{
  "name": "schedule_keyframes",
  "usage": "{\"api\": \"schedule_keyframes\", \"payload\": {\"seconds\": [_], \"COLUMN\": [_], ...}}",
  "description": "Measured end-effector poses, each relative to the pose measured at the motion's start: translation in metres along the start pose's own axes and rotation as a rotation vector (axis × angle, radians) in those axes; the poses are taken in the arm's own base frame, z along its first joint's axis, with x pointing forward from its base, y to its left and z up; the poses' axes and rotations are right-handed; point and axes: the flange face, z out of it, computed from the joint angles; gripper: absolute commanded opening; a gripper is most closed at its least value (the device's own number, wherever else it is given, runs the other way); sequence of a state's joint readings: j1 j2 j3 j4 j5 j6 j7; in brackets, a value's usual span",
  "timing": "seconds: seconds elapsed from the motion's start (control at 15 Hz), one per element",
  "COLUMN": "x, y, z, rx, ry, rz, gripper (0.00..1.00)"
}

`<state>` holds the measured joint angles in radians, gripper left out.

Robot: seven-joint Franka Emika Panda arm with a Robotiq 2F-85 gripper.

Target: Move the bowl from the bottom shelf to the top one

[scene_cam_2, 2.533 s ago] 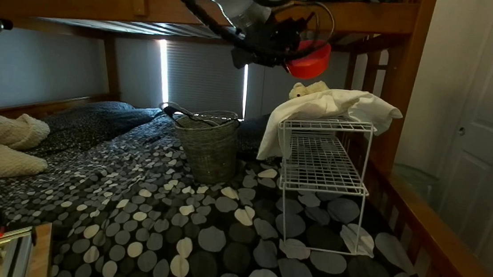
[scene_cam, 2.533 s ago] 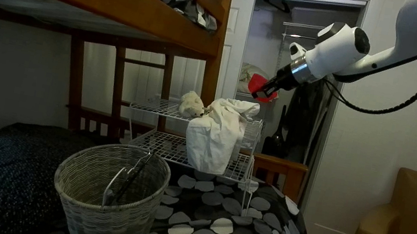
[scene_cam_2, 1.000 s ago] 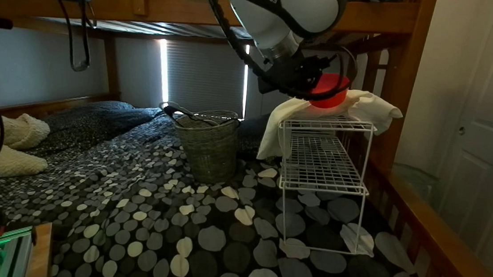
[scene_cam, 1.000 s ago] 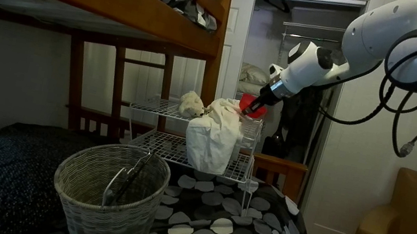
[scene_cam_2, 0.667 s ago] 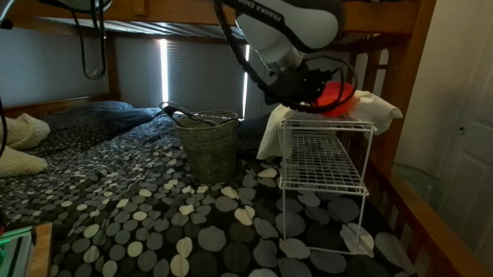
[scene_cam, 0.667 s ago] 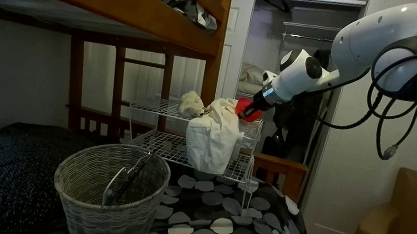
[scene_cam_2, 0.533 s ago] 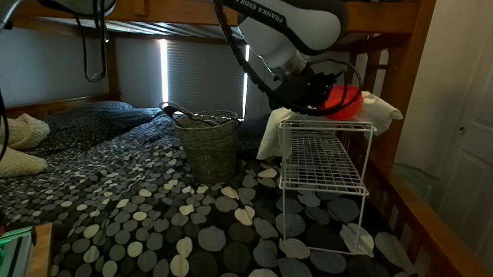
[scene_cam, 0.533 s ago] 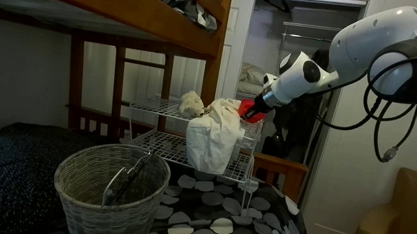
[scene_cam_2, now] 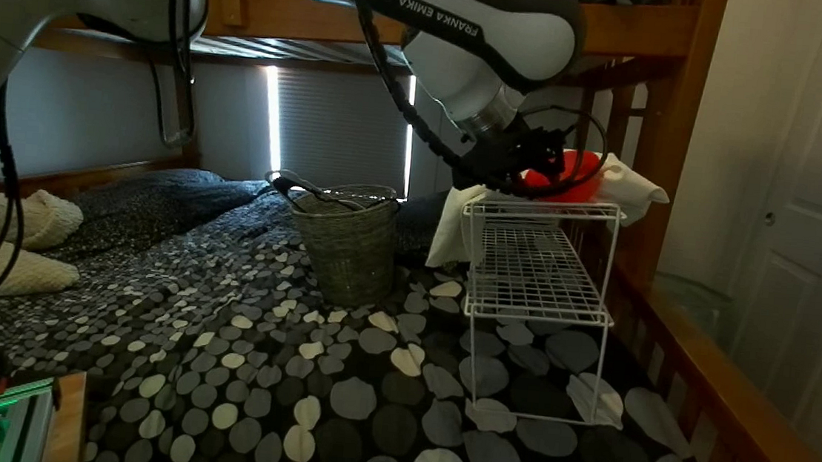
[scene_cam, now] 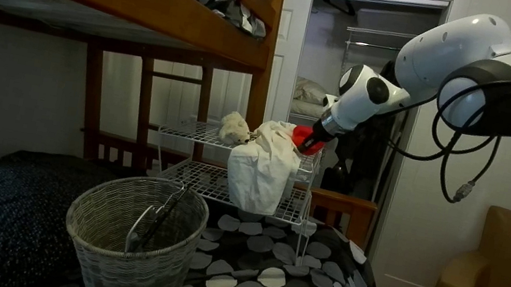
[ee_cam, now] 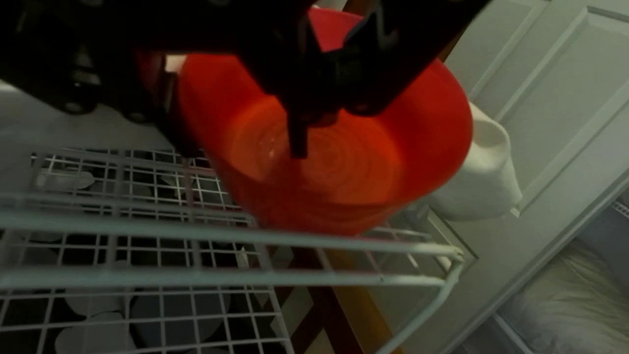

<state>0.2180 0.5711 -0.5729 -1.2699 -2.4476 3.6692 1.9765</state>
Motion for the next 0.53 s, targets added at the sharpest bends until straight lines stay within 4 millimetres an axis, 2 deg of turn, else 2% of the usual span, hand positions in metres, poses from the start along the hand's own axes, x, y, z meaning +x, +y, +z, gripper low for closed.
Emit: {"api": "schedule_keyframes", "payload": {"seconds": [0.13, 0.2, 0.33, 0.53], "x": [0.011, 0.019, 0.036, 0.066], "y": [-0.001, -0.001, 0.000, 0.005], "z": [-0.008, -0.015, -0.036, -0.082], "rx": [0.006, 0.009, 0.017, 0.048], "ry": [0.019, 0.033, 0.067, 0.153], "rz": [-0.007, -0.010, -0.016, -0.030], "gripper": [0.98, 1.00, 1.00, 1.00]}}
